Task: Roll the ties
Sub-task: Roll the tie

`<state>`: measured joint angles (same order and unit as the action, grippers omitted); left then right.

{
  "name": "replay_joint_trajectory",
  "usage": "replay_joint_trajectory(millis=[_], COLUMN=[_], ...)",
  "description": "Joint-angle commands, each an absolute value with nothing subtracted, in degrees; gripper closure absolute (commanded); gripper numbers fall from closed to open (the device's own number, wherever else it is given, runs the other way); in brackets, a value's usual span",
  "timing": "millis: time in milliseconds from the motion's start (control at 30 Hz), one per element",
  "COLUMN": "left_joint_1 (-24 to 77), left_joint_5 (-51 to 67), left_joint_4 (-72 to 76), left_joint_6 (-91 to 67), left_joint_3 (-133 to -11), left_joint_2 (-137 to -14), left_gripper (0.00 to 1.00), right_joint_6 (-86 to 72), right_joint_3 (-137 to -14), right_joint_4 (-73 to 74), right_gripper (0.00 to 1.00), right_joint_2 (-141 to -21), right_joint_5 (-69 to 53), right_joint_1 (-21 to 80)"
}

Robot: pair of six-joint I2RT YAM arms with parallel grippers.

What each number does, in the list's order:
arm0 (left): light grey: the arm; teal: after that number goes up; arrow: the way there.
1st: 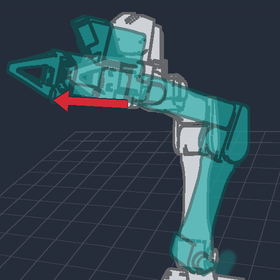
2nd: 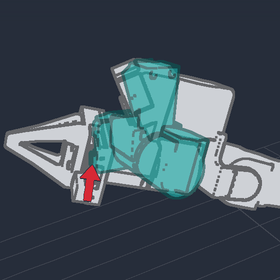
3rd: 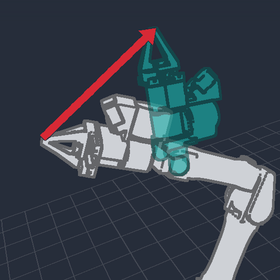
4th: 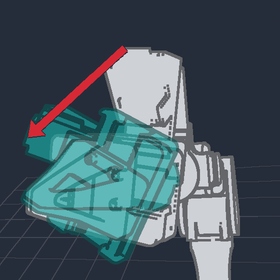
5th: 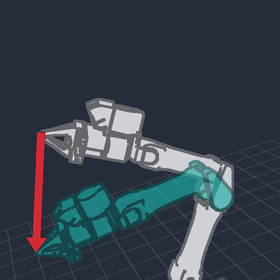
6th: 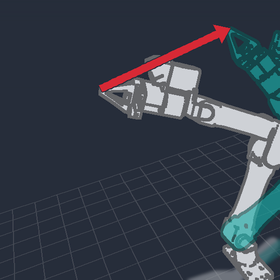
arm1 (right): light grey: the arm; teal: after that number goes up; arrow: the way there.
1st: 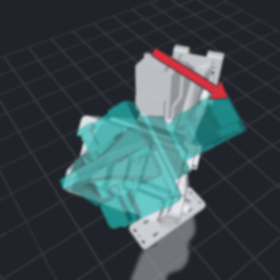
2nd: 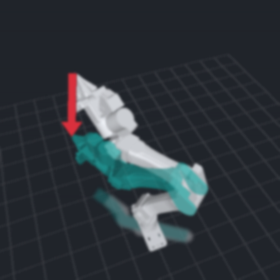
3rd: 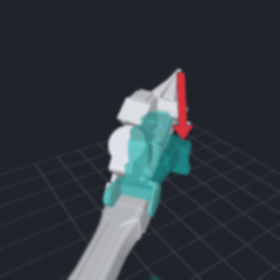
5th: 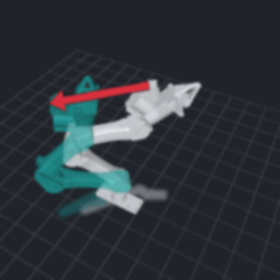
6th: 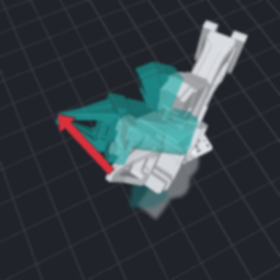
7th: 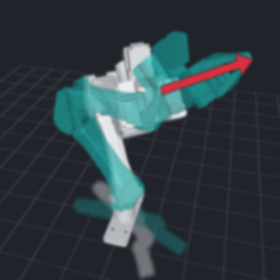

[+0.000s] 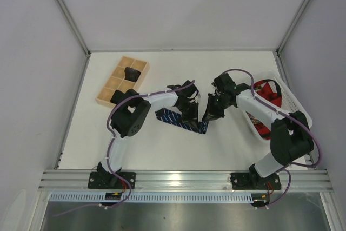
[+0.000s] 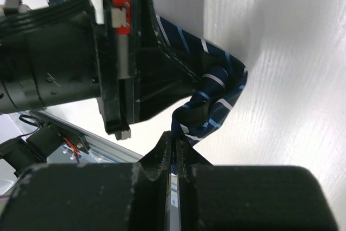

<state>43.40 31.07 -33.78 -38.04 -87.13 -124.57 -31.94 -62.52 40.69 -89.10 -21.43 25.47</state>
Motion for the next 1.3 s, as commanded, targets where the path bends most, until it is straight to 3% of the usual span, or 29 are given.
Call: replay_joint_trajectory(millis=[0, 1033, 1267], left_joint_1=[43.9, 37.8, 35.0], left_joint_5=[29.1, 23.3, 22.9], left_joint_4=[-33.7, -35.7, -35.1], left_joint_6=[-38.3, -35.0, -33.8], left_joint_3=[-87.9, -78.0, -76.1], left_joint_2=[-125.7, -110.2, -113.1], left_gripper=[0.9, 0.93, 0.94], right_joint_6=[-33.0, -31.1, -31.1], right_joint_3=[-65.6, -73.1, -75.1], right_joint_4=[39.6, 43.7, 44.0], right_gripper=[1.0, 1.0, 1.0], right_joint_2=[-91.0, -99.6, -101.0], right_joint_5=[-22.3, -14.0, -13.7], right_joint_1=[26.0, 30.5, 31.9])
